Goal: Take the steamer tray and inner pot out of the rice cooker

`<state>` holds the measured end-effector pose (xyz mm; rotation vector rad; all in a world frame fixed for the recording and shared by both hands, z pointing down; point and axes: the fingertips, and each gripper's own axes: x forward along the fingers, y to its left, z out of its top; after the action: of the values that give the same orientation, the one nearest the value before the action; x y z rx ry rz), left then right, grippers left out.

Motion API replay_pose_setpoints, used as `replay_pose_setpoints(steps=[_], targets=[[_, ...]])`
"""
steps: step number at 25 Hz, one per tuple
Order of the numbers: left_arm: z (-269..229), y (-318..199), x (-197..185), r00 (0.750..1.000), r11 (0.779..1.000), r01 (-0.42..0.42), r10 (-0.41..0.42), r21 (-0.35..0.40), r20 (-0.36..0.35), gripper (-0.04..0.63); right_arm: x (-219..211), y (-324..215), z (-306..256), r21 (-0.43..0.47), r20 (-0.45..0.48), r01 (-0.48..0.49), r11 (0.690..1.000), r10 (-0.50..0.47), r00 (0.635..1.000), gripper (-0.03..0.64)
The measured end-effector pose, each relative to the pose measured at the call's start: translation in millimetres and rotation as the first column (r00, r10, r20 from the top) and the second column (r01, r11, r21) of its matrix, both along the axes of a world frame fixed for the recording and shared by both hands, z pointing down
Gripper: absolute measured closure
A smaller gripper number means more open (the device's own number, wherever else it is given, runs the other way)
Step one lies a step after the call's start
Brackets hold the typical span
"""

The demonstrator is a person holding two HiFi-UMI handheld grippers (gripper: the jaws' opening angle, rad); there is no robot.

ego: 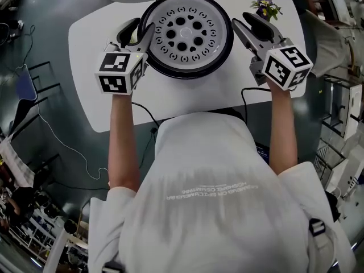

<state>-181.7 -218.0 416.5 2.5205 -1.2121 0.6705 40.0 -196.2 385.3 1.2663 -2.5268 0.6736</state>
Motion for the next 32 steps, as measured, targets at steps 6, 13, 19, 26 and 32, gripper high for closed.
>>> replay_pose_setpoints(steps=[6,13,19,26,32], targets=[[21.7,9.1,2.8,0.995,0.998,0.032,-0.028,-0.048,0.091,0.406,-5.4,-4.3,6.0,-0.005,0.018,0.045,0.999,-0.045,0.999,0.446],[47.0,10.7,22.2,0.972,0.995,0.048,-0.027,-0.084,0.235,0.337,6.7,-7.5,6.2,0.005,0.035,0.084,0.996,-0.084,0.996,0.446],[50.4,8.2,18.0,0.938,0.997,0.026,0.002,-0.074,0.346,0.342,-5.4,-16.2,1.4,0.016,0.045,0.112,0.994,-0.112,0.993,0.446],[49.2,5.6,18.7,0.939,0.995,0.034,0.000,-0.092,0.345,0.407,-17.2,-23.4,2.0,0.020,0.049,0.159,0.987,-0.160,0.986,0.446],[43.0,2.0,11.2,0.932,0.995,0.041,-0.005,-0.093,0.363,0.428,-22.1,-21.6,2.0,0.017,0.045,0.174,0.985,-0.175,0.984,0.446]])
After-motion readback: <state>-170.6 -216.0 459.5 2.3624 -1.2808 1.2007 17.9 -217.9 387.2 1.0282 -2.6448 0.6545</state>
